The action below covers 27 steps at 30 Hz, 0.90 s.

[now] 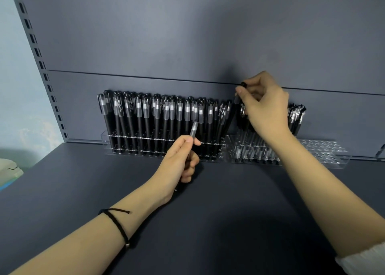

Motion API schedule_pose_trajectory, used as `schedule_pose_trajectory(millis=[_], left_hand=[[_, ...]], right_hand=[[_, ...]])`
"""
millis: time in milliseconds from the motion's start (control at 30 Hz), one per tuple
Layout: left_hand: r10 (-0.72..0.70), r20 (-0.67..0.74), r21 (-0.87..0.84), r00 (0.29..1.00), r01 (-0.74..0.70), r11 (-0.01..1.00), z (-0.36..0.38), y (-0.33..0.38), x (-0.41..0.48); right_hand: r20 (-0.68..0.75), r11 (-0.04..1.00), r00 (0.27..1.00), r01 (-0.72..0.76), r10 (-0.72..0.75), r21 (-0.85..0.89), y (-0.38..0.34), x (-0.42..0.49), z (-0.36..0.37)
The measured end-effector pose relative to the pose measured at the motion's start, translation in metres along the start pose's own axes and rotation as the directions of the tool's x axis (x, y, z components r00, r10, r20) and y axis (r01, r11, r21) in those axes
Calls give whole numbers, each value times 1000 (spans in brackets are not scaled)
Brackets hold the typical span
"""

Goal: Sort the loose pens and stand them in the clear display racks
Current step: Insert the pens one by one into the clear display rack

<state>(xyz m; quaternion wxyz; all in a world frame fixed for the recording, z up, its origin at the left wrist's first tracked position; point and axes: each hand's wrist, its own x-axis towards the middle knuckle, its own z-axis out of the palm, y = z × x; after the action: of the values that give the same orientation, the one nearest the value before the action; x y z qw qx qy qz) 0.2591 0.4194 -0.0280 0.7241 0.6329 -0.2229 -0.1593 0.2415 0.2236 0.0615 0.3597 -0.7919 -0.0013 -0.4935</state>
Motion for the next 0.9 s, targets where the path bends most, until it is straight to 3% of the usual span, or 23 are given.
schedule_pose_trajectory(millis=[133, 267, 400, 600, 667, 733, 767, 833, 900], left_hand=[[7, -16, 4, 1000, -7, 1000, 1, 0, -1], [-49, -72, -51, 996, 45, 998, 1, 1, 1], [-75, -65, -63, 995, 71, 995, 3, 3, 2], [3, -32, 69, 999, -1, 998, 3, 2, -1], [51, -17, 120, 999, -49, 992, 3, 2, -2], [100, -11, 142, 995, -97, 985, 4, 4, -3], [123, -14, 143, 992, -120, 982, 4, 5, -4], [163, -20, 139, 986, -159, 978, 6, 7, -6], [181, -12, 131, 983, -178, 975, 8, 8, -7]], right_hand=[[71, 1000, 997, -11, 11, -10, -6, 1, -3], [143, 992, 990, 0, 18, -127, -11, 4, -8], [284, 987, 956, -27, 72, -160, -6, -5, 3], [206, 942, 978, 63, 7, -330, -6, -5, 3], [153, 958, 988, 67, -25, -277, -12, -6, 2], [207, 977, 978, 29, 16, -211, -22, -6, 2], [301, 982, 951, -10, 68, -190, -27, -7, 1], [536, 981, 827, -87, 168, -173, -35, -12, 2], [645, 980, 739, -163, 196, -111, -38, -19, 8]])
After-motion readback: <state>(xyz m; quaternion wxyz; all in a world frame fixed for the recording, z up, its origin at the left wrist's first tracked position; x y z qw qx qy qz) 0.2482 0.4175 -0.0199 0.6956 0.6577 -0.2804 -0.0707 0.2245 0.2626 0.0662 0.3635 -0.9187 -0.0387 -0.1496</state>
